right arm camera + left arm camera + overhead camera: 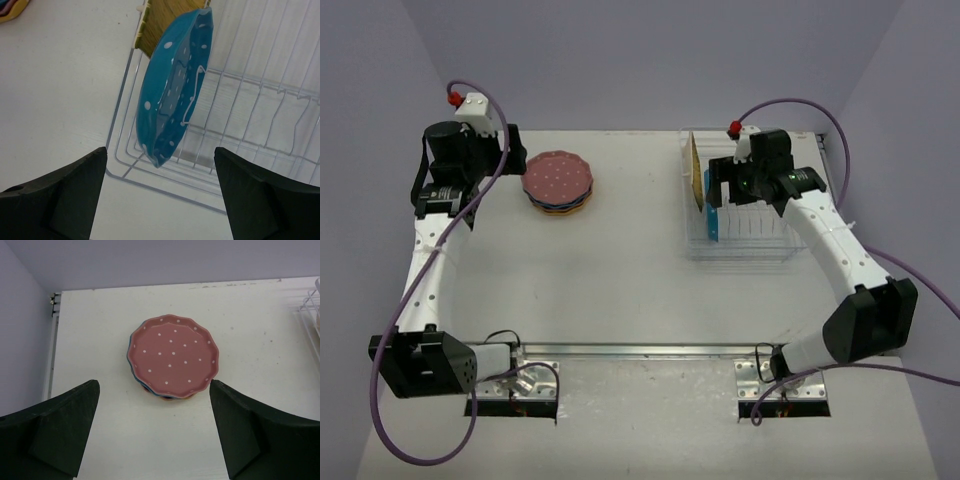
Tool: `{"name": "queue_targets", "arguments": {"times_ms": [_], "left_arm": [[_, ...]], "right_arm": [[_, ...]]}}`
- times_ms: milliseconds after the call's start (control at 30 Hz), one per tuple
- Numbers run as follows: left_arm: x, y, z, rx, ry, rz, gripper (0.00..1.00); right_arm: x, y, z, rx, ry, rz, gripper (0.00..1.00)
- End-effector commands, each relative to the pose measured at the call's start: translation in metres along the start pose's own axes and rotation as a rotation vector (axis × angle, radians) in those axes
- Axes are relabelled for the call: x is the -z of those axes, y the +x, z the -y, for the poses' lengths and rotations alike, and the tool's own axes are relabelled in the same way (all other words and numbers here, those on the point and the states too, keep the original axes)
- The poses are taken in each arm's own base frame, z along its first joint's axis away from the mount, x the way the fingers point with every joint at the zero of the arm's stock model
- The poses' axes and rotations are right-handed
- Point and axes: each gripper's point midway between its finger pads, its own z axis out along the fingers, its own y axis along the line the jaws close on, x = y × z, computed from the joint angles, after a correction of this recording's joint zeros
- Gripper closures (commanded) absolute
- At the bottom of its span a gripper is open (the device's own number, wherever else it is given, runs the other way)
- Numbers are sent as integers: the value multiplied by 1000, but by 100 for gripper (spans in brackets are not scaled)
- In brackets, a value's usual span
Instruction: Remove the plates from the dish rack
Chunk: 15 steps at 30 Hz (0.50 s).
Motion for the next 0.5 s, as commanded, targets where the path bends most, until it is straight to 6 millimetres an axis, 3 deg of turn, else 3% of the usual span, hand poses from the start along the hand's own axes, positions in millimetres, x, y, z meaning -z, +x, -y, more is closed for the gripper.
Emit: {"name": "queue_targets", "arguments": {"times_ms": [0, 200, 333, 467], "left_arm": [[-1, 9, -11, -38, -38, -17, 10], [-7, 21, -13, -39, -42, -39, 10], [-11, 27, -13, -34, -40, -50, 10], [-14, 33, -12, -22, -32, -60, 10]], "right_arm": [[-13, -26, -4, -2, -17, 39, 13], [-48, -12, 7, 14, 16, -33, 15], [-59, -4, 8, 11, 18, -65, 17], [-67, 6, 1, -8, -23, -99, 28]]}}
